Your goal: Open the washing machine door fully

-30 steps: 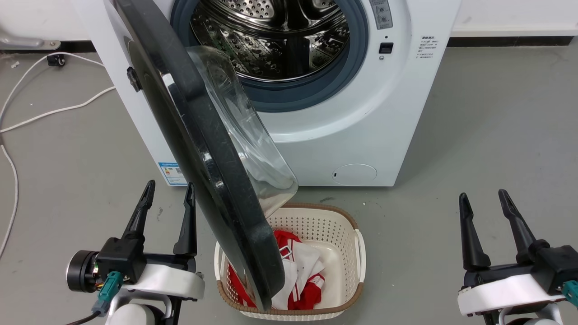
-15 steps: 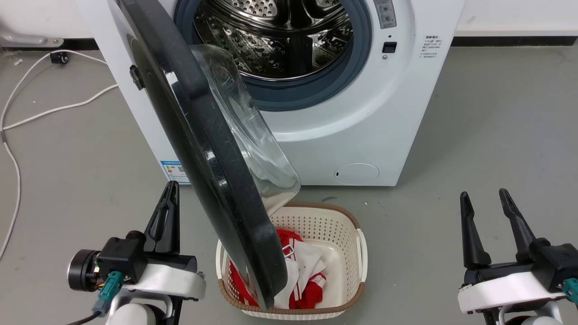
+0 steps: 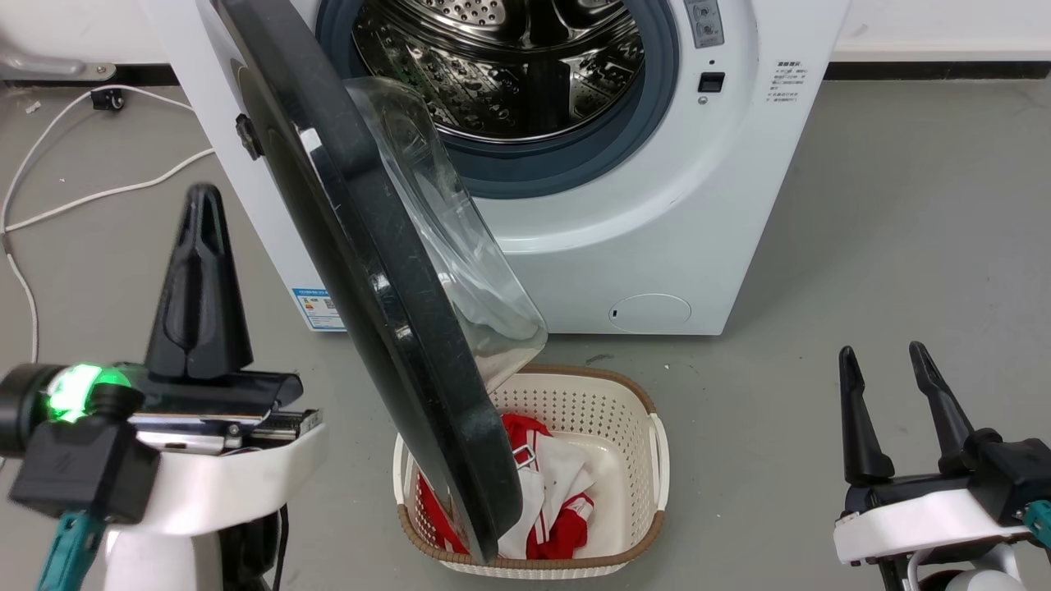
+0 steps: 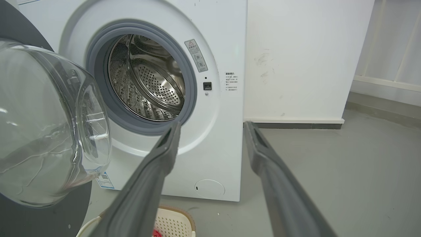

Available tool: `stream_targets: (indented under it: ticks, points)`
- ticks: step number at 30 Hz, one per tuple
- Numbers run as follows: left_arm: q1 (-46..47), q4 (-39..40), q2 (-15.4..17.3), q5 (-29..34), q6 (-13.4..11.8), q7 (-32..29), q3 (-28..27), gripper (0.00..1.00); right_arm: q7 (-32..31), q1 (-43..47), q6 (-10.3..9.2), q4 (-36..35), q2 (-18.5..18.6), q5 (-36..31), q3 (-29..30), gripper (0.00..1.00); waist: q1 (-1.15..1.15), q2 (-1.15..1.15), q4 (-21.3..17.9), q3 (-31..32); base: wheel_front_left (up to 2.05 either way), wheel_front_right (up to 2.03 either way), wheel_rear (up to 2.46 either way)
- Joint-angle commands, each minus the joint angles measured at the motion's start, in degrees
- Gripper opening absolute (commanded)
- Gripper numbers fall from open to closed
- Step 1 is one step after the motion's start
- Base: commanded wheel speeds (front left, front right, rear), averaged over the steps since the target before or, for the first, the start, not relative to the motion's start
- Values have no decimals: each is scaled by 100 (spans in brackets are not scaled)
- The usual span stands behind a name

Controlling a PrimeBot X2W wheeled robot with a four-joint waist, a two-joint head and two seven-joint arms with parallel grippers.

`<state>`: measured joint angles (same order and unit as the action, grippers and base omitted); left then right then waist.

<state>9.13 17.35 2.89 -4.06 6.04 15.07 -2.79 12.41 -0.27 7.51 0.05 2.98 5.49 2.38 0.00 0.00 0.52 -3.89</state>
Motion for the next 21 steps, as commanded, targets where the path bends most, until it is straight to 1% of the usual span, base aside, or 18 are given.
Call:
stream_targets:
  ticks: [1, 6, 11, 16, 21]
  points:
    - [96, 369, -3, 33, -10, 14, 69, 0, 38, -92, -4, 27, -20, 30, 1, 100, 0, 0, -7, -3, 0, 0, 0]
    - [130, 995, -3, 62, -1, 14, 317, 0, 37, -83, -4, 53, -20, 46, -6, 100, 0, 0, -29, -6, 0, 0, 0]
    - [-9, 1479, -3, -14, 40, 14, 822, 0, 53, -77, -4, 74, -20, 68, -3, 100, 0, 0, -43, -3, 0, 0, 0]
    - [-356, 1438, -1, -150, 90, 14, 1582, 0, 62, -50, -4, 102, -19, 74, -5, 100, 0, 0, -42, 26, 0, 0, 0]
    - [-813, 1178, 10, -273, 105, -153, 2066, 0, 53, -21, -4, 135, -19, 93, -25, 100, 0, 0, -34, 66, 0, 0, 0]
